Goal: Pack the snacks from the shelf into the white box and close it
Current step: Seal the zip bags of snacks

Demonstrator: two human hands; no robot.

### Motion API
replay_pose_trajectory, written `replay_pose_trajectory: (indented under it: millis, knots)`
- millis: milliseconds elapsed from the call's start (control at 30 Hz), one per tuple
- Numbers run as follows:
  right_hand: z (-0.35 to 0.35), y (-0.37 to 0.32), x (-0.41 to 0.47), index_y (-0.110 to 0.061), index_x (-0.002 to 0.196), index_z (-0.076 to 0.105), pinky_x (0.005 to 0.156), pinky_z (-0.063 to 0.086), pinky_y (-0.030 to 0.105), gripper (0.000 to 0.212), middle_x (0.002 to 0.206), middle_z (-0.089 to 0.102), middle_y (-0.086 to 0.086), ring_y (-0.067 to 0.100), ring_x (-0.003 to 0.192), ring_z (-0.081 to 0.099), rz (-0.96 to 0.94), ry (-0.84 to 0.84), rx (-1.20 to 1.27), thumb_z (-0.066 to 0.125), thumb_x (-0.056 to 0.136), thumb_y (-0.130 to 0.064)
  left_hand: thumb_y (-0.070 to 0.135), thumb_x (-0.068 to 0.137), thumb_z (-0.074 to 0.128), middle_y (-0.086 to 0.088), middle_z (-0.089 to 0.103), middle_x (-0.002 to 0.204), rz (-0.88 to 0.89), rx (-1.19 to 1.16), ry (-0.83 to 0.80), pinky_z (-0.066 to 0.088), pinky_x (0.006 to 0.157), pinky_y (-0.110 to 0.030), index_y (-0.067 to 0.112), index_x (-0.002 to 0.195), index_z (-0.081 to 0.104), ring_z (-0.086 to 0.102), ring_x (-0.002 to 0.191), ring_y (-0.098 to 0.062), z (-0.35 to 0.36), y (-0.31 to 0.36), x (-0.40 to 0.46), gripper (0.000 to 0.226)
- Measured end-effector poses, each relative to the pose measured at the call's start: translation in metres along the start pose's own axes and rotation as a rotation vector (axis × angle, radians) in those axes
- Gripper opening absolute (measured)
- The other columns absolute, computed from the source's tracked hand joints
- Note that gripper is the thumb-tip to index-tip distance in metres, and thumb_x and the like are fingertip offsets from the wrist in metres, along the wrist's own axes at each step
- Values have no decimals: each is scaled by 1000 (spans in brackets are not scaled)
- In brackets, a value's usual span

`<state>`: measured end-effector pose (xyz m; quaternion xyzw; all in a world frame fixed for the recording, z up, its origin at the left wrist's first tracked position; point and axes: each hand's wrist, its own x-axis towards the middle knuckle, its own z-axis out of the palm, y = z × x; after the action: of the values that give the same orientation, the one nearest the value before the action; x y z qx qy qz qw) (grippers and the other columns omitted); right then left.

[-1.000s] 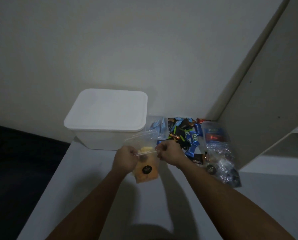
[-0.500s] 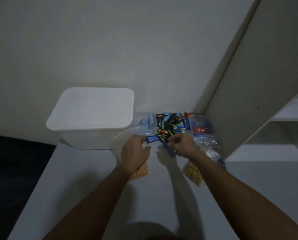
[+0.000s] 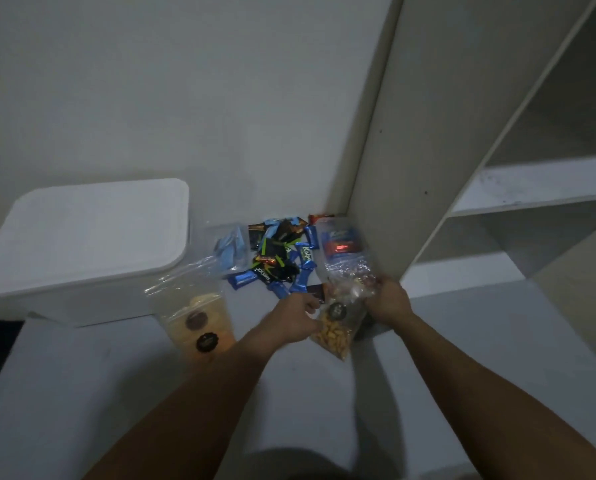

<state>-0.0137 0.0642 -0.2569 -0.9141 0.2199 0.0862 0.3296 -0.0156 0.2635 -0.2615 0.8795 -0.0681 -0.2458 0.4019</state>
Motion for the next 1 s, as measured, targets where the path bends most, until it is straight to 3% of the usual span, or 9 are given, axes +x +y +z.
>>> replay_pose_trajectory:
  millis: [67,167,333,467,567,633,733,867,1000]
  knots:
    - [-3,5,1,-12,122,62,92,46,32,41,122,65,15,34,114,59,5,-32,23,65,84,-28,21,74,76,3,58,110,-29,-97,-68,53,83,-30,17,114,61,60,100,-14,9,10,4,43]
    - [-5,12,3,-16,126,60,92,46,29,45,120,66,12,30,112,61,4,-52,81,68,82,-18,7,78,70,2,60,104,-65,-260,-178,54,92,-43,22,93,61,62,104,-23,15,20,5,24]
    - [-7,12,1,-19,110,65,89,53,32,34,94,70,5,24,95,66,25,-35,223,75,77,-17,7,79,69,-4,66,104,-65,-318,-229,52,95,-44,33,85,61,63,105,-26,16,20,3,28]
    - [-6,4,-6,-21,84,73,82,59,43,14,89,71,4,26,87,68,-10,-97,319,70,77,-8,33,74,73,0,69,102,-142,-310,-126,51,78,-35,35,86,65,64,95,-20,15,14,2,14]
    - [-6,-5,-19,-14,87,76,72,58,30,17,84,67,-6,14,82,63,-107,-176,355,67,81,-2,50,69,71,-2,72,89,-233,-419,44,55,76,-40,25,86,72,67,84,-23,11,10,2,30]
    - [-4,-11,-29,-17,83,77,71,55,29,18,81,68,-5,12,77,62,-133,-212,384,68,80,-1,42,81,70,-7,69,81,-283,-562,120,57,77,-38,13,88,71,66,75,-23,6,11,1,30]
    - [2,-16,-40,-24,69,75,63,56,31,22,70,69,0,11,61,63,-144,-230,391,71,75,-4,20,87,65,-11,61,69,-360,-710,177,52,60,-29,0,86,66,57,59,-20,-3,15,-3,20]
    - [5,-24,-55,-7,82,72,40,42,12,14,67,61,9,-1,44,55,-179,-279,408,67,78,6,6,87,61,-15,62,71,-378,-688,179,51,59,-27,-2,84,66,57,56,-19,-8,7,-10,10]
    - [16,-27,-65,-1,80,71,56,54,25,2,71,65,11,11,57,59,-173,-298,413,69,79,-1,6,87,60,-12,63,70,-354,-663,185,53,60,-28,2,78,66,59,56,-17,-9,0,-18,12]
